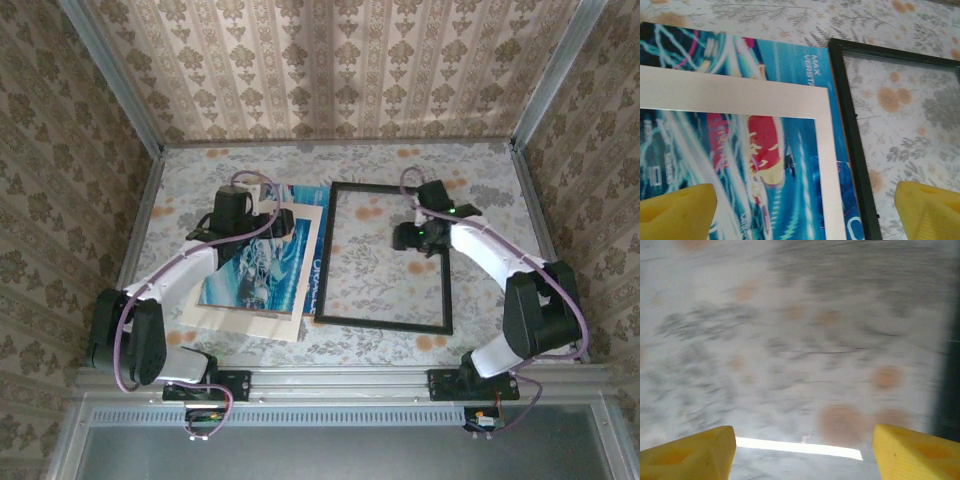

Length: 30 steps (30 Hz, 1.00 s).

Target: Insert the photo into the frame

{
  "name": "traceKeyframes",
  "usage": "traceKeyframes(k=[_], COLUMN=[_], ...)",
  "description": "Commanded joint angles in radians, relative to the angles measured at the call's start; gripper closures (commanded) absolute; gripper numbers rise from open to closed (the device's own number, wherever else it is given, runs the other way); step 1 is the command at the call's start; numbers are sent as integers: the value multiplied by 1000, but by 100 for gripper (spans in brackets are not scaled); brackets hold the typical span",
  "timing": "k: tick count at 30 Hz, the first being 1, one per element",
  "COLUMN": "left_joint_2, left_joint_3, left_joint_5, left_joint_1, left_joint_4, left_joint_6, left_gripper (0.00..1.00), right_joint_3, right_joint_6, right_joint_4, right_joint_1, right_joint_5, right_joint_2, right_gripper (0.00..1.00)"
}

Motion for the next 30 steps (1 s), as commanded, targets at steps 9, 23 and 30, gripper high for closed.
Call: traceKeyframes(k=[9, 23, 30], left_joint_2=[15, 216, 295], left_joint_3=[-44, 63, 126], left_joint_5=[-62, -54, -32], left_joint_1=[304, 475, 509], left_joint_4=[9, -38, -124], left_joint_6=[-109, -83, -39], left_gripper=[6, 4, 4], right_joint_3=[303, 395, 340], right_joint_6=[143, 252, 267], right_joint_4=[337, 171, 166], right_joint_1=[464, 463, 445], right_joint_5=[-158, -89, -78], right_joint_2=[390, 574, 507], right_gripper=[19, 24, 24])
